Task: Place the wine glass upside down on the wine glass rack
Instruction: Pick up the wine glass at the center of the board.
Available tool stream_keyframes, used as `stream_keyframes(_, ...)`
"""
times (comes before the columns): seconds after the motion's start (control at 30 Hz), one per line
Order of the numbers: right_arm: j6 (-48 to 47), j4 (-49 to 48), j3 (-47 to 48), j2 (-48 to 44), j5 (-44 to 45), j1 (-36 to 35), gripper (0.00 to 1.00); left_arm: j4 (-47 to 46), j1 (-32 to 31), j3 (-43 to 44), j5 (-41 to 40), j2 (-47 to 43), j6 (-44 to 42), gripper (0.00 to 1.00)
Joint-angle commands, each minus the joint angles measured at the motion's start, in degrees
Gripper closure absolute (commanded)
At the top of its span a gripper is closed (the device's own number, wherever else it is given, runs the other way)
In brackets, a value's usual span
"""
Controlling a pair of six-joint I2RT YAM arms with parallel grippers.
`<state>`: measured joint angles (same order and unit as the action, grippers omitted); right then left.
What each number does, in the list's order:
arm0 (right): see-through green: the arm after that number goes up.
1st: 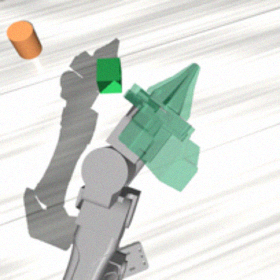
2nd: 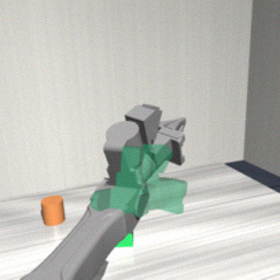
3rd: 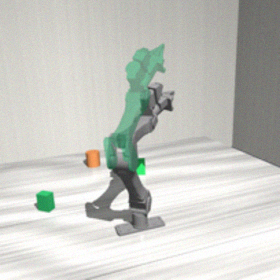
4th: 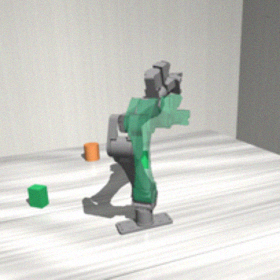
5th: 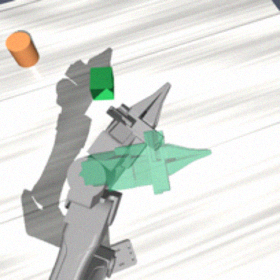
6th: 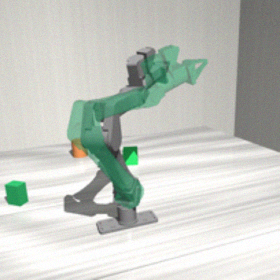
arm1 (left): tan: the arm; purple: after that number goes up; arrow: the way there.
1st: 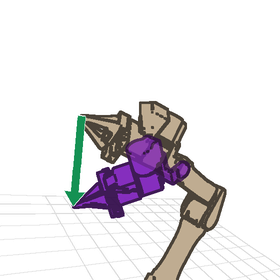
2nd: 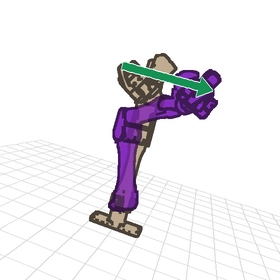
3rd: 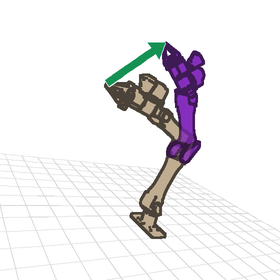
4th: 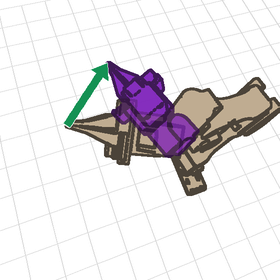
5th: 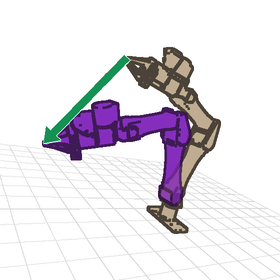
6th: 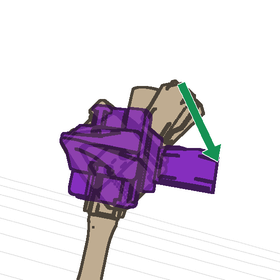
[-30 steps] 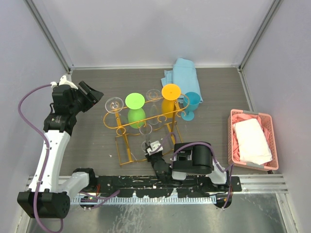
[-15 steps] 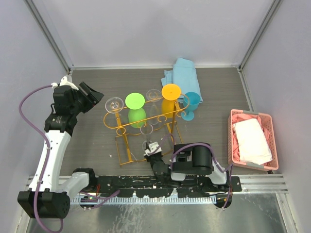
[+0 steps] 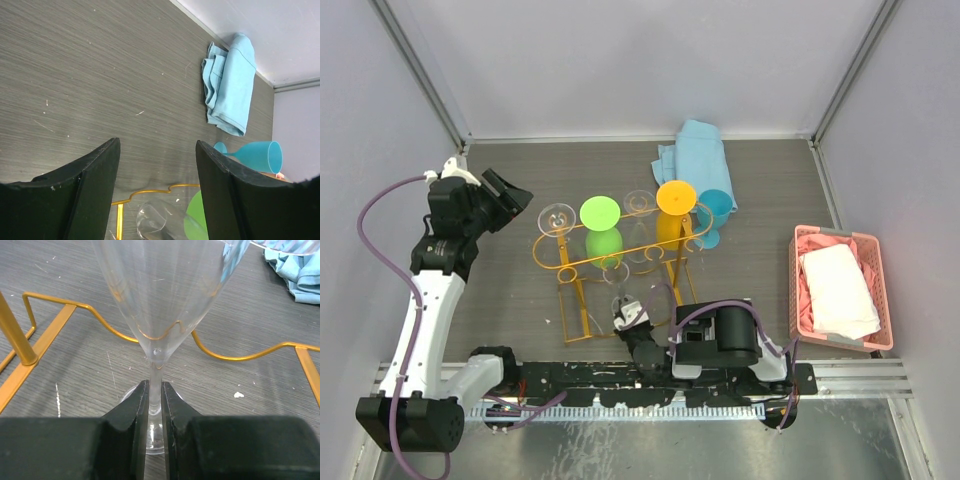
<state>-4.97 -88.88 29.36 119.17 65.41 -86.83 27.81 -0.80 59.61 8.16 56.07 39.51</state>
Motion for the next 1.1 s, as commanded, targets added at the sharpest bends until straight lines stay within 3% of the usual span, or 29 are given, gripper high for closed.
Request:
stream_keyframes(0.0, -1.17, -8.69, -0.64, -0.66, 0.83, -2.11, 0.99, -3.43, -0.25, -0.05, -0.96, -1.84, -1.19, 0.36)
stream_keyframes(1.07, -2.24, -8.69, -0.29, -4.54, 0.66, -1.45, 0.99, -3.45, -0.33, -0.89, -0.87, -2.02, -1.67, 0.36)
